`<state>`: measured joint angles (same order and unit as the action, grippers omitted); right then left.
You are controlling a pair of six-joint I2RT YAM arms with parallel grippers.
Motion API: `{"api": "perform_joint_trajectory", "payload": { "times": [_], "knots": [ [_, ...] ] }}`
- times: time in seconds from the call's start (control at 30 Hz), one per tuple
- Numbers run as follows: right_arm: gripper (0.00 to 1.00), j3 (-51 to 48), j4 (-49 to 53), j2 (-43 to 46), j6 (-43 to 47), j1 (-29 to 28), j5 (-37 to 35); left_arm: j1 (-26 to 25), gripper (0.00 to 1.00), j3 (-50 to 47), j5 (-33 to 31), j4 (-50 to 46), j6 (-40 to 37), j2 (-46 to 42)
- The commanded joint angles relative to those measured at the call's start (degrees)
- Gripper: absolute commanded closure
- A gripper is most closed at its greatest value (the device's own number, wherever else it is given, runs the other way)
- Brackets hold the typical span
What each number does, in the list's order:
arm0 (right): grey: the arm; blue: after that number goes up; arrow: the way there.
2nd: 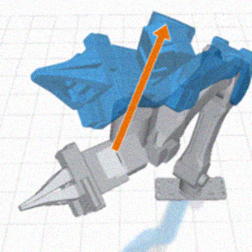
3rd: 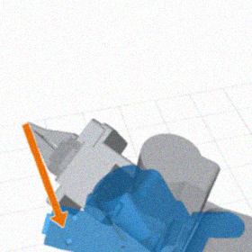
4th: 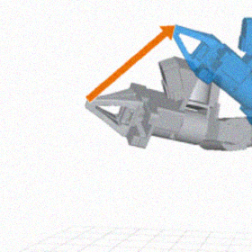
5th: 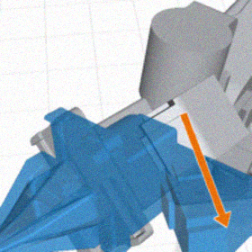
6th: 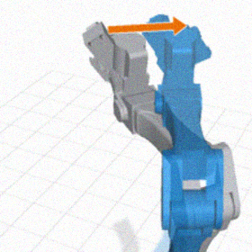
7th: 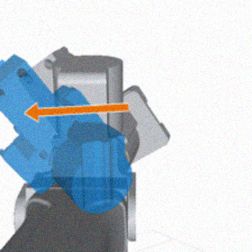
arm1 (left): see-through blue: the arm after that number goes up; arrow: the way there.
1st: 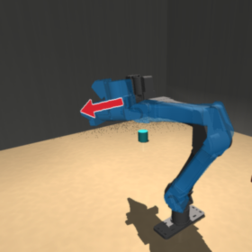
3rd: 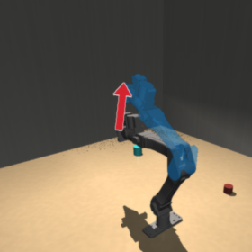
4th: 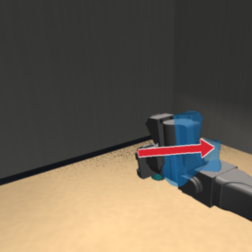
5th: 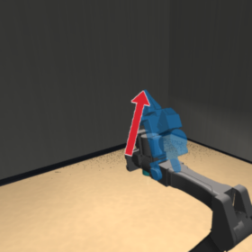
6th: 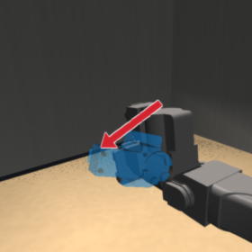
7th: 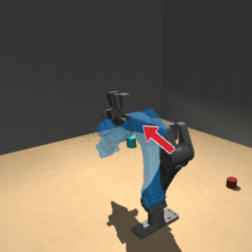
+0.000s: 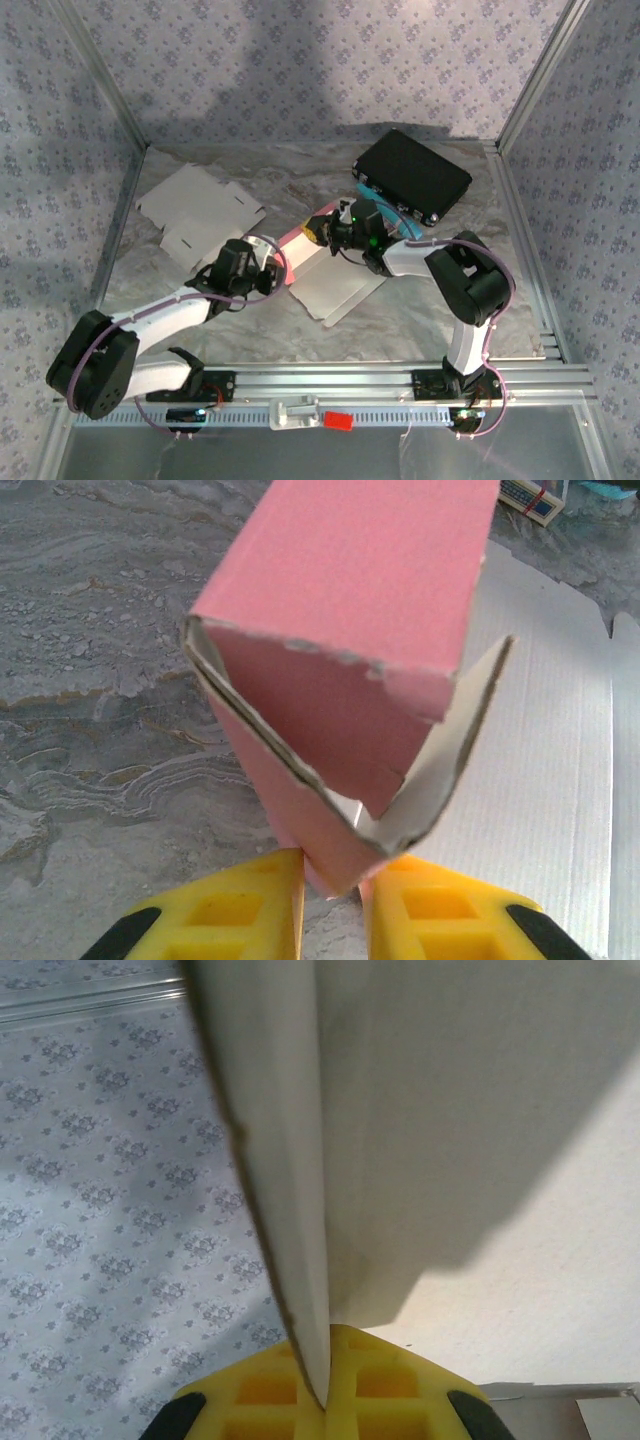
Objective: Fold the paper box
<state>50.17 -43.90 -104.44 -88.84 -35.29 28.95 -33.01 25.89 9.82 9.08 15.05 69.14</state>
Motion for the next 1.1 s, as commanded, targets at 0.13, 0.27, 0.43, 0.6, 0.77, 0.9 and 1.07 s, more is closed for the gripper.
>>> {"api": "perform_joint_trajectory", "payload": {
  "times": [0.13,0.27,0.43,0.6,0.77,0.9,1.07],
  "knots": [
    [1.00,-2.5,-5.8,-0.6,-1.6,-0.8,-0.9,-0.9,0.78,2.4,-2.4,2.1,1.6,0.1],
    [1.00,-2.4,-5.8,-0.4,-1.7,-1.1,-1.0,-1.0,0.79,2.4,-2.4,2.7,1.8,0.8],
    [1.00,-3.5,-6.7,-0.5,-1.7,-1.1,-1.1,-1.2,0.78,2.7,-2.6,3.8,2.6,2.5],
    [1.00,-5.5,-9.2,-0.1,-1.2,-1.5,-1.4,-1.4,0.77,2.8,-4.8,5.4,4.2,3.7],
    [1.00,-8.0,-13.4,0.2,0.6,-2.2,-2.3,-2.0,0.77,2.6,-6.1,6.8,5.7,5.0],
    [1.00,-9.7,-17.0,-0.5,0.6,-2.8,-3.2,-3.0,0.77,2.8,-7.7,7.5,6.4,6.0],
    [1.00,-10.2,-17.7,-0.8,1.1,-3.5,-3.6,-4.5,0.78,2.9,-9.9,8.0,7.1,7.0]
  ]
}}
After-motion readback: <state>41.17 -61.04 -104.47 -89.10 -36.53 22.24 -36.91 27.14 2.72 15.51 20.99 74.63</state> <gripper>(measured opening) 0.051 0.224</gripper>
